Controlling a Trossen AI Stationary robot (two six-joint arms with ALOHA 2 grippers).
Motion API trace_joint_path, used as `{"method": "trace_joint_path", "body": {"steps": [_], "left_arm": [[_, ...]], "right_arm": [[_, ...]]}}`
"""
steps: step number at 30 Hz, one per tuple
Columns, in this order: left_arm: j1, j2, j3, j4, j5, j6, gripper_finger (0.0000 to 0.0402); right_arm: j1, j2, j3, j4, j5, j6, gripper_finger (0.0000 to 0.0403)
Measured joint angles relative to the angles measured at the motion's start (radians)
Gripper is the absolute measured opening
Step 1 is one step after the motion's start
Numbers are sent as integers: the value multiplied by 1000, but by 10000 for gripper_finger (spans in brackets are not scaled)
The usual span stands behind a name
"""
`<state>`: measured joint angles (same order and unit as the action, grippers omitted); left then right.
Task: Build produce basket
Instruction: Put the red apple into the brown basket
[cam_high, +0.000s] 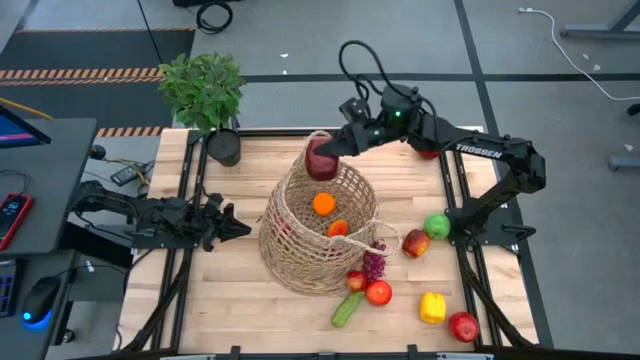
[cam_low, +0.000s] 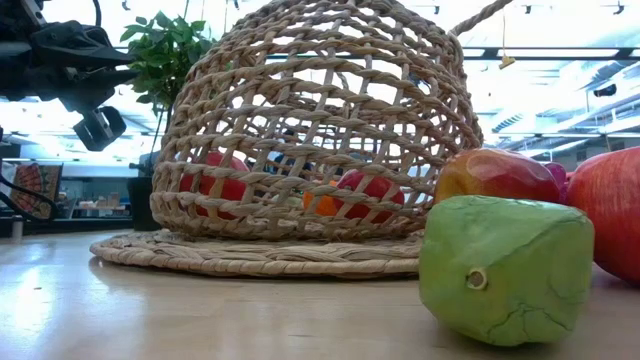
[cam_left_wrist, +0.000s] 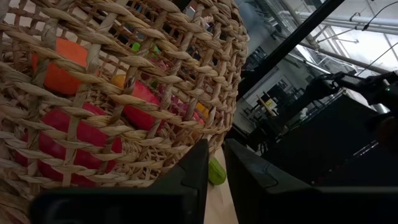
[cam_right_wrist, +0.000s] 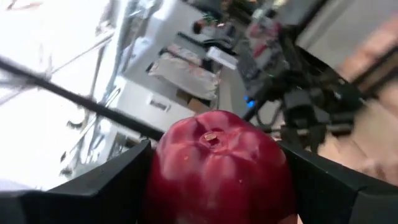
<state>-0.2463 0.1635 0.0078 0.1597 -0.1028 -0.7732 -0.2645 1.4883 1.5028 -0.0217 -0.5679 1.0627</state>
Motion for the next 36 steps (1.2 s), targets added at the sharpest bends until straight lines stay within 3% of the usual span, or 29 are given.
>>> {"method": "trace_joint_path", "body": {"steps": [10, 17, 22, 30, 36], "left_arm": [[0, 0, 0, 0, 0, 0, 60], [0, 0, 0, 0, 0, 0, 57], [0, 0, 0, 0, 0, 0, 58], [0, 0, 0, 0, 0, 0, 63], [0, 0, 0, 0, 0, 0, 58]], "right_arm": [[48, 0, 0, -83, 81, -50, 335], [50, -20, 0, -267, 75, -185, 335], [56, -84, 0, -435, 153, -391, 335], [117, -151, 0, -547, 429, -892, 336], [164, -149, 0, -519, 439, -1259, 340]]}}
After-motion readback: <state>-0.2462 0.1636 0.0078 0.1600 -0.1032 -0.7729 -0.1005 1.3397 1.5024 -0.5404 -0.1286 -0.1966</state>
